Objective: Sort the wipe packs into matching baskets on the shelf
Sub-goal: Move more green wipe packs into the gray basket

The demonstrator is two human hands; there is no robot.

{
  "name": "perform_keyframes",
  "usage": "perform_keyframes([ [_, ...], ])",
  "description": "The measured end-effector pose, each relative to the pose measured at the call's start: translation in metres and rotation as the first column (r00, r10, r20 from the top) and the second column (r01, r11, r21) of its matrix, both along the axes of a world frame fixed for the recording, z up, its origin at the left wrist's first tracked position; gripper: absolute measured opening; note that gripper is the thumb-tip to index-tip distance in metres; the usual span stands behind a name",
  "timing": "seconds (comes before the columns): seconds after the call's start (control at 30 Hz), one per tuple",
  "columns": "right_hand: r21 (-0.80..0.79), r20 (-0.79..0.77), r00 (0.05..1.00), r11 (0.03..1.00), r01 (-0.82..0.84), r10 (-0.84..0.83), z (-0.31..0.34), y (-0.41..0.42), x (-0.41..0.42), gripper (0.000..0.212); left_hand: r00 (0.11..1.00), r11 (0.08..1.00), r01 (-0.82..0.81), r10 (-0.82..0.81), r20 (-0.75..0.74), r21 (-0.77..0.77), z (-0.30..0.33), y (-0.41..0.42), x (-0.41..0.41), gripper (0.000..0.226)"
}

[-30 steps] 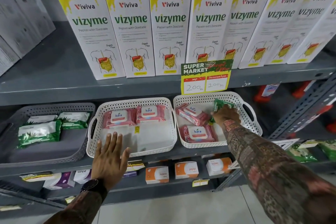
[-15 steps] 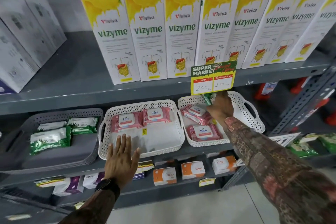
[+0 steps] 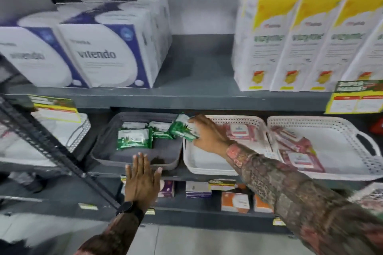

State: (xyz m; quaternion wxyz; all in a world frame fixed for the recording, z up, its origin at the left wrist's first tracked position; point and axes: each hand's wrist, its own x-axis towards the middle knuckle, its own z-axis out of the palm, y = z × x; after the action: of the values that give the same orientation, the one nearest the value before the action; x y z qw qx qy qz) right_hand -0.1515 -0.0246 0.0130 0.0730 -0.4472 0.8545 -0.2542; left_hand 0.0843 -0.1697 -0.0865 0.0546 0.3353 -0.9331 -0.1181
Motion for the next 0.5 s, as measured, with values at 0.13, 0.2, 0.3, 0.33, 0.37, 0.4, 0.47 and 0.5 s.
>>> perform_keyframes([
  [0.13, 0.093, -0.035, 0.992, 0.989, -0.115, 0.119, -0.008, -0.071, 0.027, 0.080, 0.999, 0.999, 0.044, -0.044, 0.032, 0.003, 0.000, -0.015, 0.011, 0.100],
  [0.2, 0.151, -0.055, 0.989, 0.980, -0.131, 0.141, -0.015, -0.099, 0.035, 0.081, 0.998, 0.999, 0.048, -0.048, 0.030, 0.002, -0.002, -0.017, 0.010, 0.111],
  [0.3, 0.240, -0.119, 0.980, 0.962, -0.128, 0.160, -0.032, -0.124, 0.044, 0.079, 0.997, 0.998, 0.054, -0.055, 0.052, 0.010, 0.000, -0.019, 0.012, 0.113],
  [0.33, 0.271, -0.125, 0.976, 0.952, -0.139, 0.178, -0.041, -0.127, 0.046, 0.075, 0.996, 0.998, 0.065, -0.065, 0.066, 0.009, 0.002, -0.019, 0.013, 0.113],
  [0.37, 0.302, -0.118, 0.974, 0.941, -0.150, 0.193, -0.052, -0.129, 0.047, 0.070, 0.994, 0.997, 0.072, -0.072, 0.084, 0.012, 0.004, -0.019, 0.014, 0.114],
  [0.4, 0.334, -0.102, 0.973, 0.928, -0.165, 0.209, -0.061, -0.129, 0.048, 0.066, 0.993, 0.997, 0.077, -0.078, 0.093, 0.015, 0.007, -0.020, 0.015, 0.115],
  [0.47, 0.369, -0.079, 0.972, 0.912, -0.176, 0.220, -0.072, -0.129, 0.049, 0.062, 0.991, 0.996, 0.083, -0.084, 0.102, 0.008, 0.010, -0.020, 0.016, 0.115],
  [0.5, 0.363, -0.074, 0.972, 0.914, -0.182, 0.222, -0.073, -0.129, 0.047, 0.061, 0.991, 0.996, 0.085, -0.084, 0.102, 0.003, 0.011, -0.020, 0.015, 0.114],
])
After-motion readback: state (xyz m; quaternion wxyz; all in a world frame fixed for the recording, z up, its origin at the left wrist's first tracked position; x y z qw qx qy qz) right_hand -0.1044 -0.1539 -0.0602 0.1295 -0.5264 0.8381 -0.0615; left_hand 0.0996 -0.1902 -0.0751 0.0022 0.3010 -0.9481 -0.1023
